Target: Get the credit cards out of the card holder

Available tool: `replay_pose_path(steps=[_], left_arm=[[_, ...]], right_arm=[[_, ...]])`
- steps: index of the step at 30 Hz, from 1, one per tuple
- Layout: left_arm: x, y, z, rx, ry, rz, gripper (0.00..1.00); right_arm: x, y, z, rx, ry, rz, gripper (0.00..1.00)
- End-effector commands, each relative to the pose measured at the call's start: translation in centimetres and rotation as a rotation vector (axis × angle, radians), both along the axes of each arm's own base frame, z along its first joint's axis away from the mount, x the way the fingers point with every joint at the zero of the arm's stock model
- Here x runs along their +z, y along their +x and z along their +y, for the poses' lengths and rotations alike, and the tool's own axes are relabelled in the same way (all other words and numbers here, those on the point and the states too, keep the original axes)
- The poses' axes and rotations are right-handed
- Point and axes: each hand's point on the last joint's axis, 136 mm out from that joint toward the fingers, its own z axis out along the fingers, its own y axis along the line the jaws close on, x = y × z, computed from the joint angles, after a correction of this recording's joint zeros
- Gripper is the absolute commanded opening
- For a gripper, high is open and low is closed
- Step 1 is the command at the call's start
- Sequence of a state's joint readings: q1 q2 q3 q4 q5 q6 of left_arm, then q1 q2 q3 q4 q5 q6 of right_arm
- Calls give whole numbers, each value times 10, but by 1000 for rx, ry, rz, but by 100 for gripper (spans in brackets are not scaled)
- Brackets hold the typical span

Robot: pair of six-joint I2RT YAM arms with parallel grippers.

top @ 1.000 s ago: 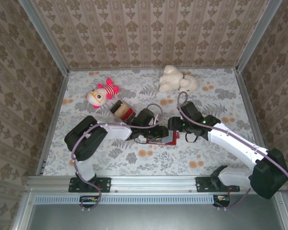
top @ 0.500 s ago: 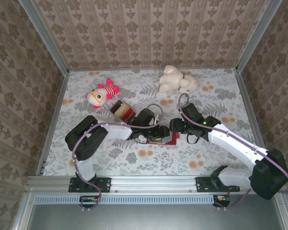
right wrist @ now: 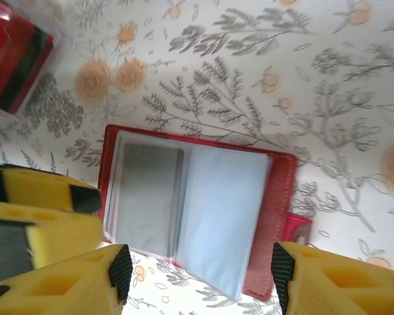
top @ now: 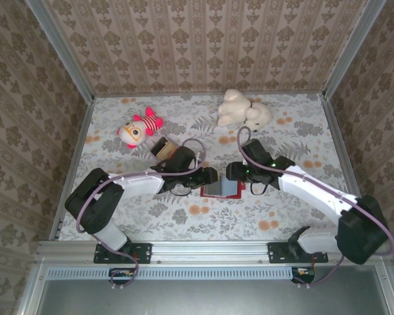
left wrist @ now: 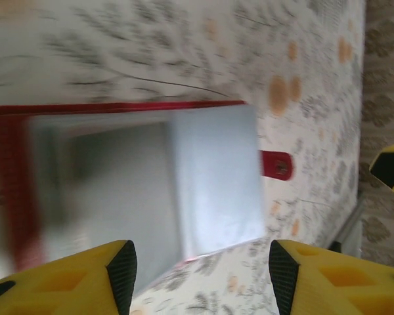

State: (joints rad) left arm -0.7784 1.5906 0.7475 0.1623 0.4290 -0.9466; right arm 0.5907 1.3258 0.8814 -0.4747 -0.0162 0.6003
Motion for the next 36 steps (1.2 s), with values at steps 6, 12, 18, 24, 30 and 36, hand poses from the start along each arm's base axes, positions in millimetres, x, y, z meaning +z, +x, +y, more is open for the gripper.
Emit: replay_pose_path(steps=[6,12,18,24,30,36], left_arm=[[-5,6,63,170,88,13,58],[0,7,82,202,108,2,59],[0,4,79,186,87,15,60],[-1,3,70,158,54,34,60],[-4,-1,59,119,35,51,57],[-6,-5,39,70,1,64,45]], right_arm=[[-41,-1,35,119,-102,107,60],[-70,-6,48,198,-205,203,73],[-91,-5,35,170,-331,258,76],[-112,-9,24,162,-394,318,72],[-116,-10,21,159,-350,327,61],[-114,-11,20,165,-297,321,55]])
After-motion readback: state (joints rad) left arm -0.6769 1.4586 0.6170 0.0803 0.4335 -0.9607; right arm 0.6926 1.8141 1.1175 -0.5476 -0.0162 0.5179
